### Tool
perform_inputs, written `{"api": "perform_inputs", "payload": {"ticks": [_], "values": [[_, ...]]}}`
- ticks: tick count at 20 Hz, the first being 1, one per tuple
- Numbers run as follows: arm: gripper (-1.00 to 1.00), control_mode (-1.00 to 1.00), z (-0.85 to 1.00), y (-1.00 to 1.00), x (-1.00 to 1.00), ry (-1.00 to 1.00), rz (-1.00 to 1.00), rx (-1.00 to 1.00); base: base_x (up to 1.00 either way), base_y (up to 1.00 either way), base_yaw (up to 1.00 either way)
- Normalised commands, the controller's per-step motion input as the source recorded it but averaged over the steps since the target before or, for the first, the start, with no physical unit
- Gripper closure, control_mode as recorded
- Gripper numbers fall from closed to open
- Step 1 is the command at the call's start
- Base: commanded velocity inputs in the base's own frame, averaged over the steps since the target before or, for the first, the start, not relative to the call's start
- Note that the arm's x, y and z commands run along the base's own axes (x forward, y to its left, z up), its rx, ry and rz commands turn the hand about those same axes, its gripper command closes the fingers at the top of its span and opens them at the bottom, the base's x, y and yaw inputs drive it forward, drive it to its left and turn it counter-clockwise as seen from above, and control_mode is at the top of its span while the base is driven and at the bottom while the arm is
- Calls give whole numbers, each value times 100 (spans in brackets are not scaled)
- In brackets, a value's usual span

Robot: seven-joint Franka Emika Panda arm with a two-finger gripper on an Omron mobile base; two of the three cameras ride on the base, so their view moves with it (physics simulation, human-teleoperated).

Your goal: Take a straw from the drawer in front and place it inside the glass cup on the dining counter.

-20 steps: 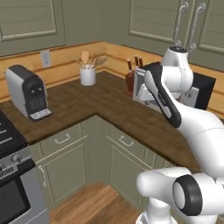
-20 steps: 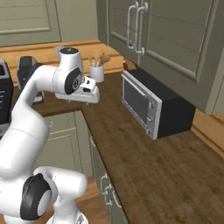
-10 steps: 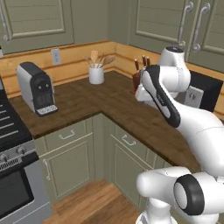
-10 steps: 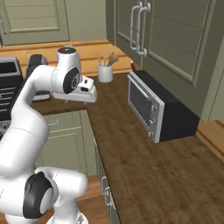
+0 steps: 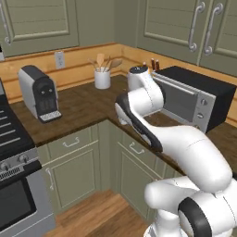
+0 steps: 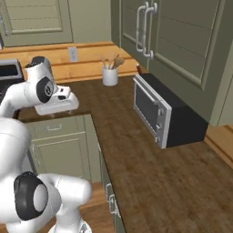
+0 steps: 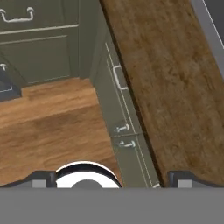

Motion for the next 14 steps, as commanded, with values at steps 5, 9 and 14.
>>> {"api": "perform_inputs", "payload": {"ticks": [5, 9, 14], "values": [[-100, -100, -82, 73, 30, 0, -1, -46, 0, 0, 0], [-100, -100, -78, 30, 36, -1, -2, -43, 0, 0, 0], [-100, -100, -70, 0, 43, 0, 0, -39, 0, 0, 0]]}}
